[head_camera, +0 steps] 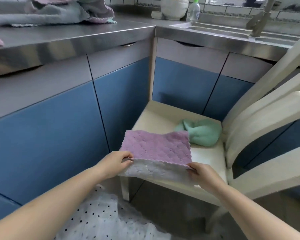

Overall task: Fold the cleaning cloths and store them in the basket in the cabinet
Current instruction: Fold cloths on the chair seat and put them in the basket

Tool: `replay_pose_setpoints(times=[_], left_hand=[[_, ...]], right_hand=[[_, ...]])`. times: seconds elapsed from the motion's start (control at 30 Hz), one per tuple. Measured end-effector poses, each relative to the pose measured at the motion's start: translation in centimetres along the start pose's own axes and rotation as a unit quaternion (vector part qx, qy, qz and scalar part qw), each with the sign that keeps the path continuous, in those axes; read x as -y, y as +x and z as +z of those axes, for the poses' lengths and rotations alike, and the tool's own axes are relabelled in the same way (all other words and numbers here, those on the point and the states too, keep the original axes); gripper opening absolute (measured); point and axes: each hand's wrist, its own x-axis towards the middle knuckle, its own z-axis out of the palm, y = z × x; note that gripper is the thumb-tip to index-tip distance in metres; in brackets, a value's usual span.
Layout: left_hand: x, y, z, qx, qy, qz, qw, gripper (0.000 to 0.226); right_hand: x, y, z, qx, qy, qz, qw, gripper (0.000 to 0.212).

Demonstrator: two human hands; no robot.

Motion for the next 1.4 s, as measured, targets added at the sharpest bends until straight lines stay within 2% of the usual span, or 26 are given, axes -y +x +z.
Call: replay_pose_setpoints(times=[0.2,0.33,0.43,0.5,0.73,0.97,1.07,1.13,1.2,1.3,1.33,1.4], left_hand=[[0.8,0.0,1.1,0.025,-0.034,-0.018,0.999,0.01],[1.2,1.0,1.1,-0.06,-0.113,-0.038,0.991,0.008],[1.1,2.6,0.8,-0.109,-0.144,-0.051,0.982,0.015],[1.2,3.9,0.6,-0.127,-0.152,-0.066,0.978,0.022],[2.2,7.7,1.1,-0.136,-0.142,-0.117,0.973,0.032],[2.6,9.9,1.2,-0.153,-0.108,-0.13,0.974,0.031],[2.7,10.5,1.2,-0.148,-0.094,-0.127,0.976,0.03],[2.5,10.8,1.4,-0.141,-0.086,-0.133,0.977,0.032],[1.9,10.7,1.6,-0.153,-0.048,-0.133,0.978,0.037],[0.5,9.6,2.4,-0.209,0.072,-0.069,0.973,0.039],[-0.3,9.1,2.9,-0.207,0.092,-0.034,0.974,0.039],[-1.9,8.2,4.6,-0.156,0.107,0.023,0.982,0.041]], right_hand=[[-1.4,0.1,0.2,0.054,0.003,0.021,0.998,0.024],[-1.1,1.6,-0.8,-0.015,0.067,0.052,0.996,0.02],[-0.6,3.5,-1.5,-0.067,0.101,0.074,0.99,0.01],[-0.4,4.8,-1.6,-0.077,0.11,0.088,0.987,0.011],[-0.5,7.8,-1.2,-0.048,0.103,0.144,0.983,0.023],[-0.9,9.4,-0.8,-0.029,0.076,0.156,0.984,0.015],[-1.0,9.3,-0.5,-0.029,0.084,0.161,0.983,0.018],[-1.3,9.3,-0.3,-0.027,0.084,0.166,0.982,0.009],[-1.6,9.0,-0.2,-0.045,0.073,0.171,0.981,0.015],[-1.3,8.5,0.2,-0.128,-0.003,0.122,0.984,0.033],[-0.6,8.3,0.5,-0.149,-0.023,0.083,0.985,0.032],[1.2,7.9,1.8,-0.158,-0.061,-0.003,0.985,0.029]])
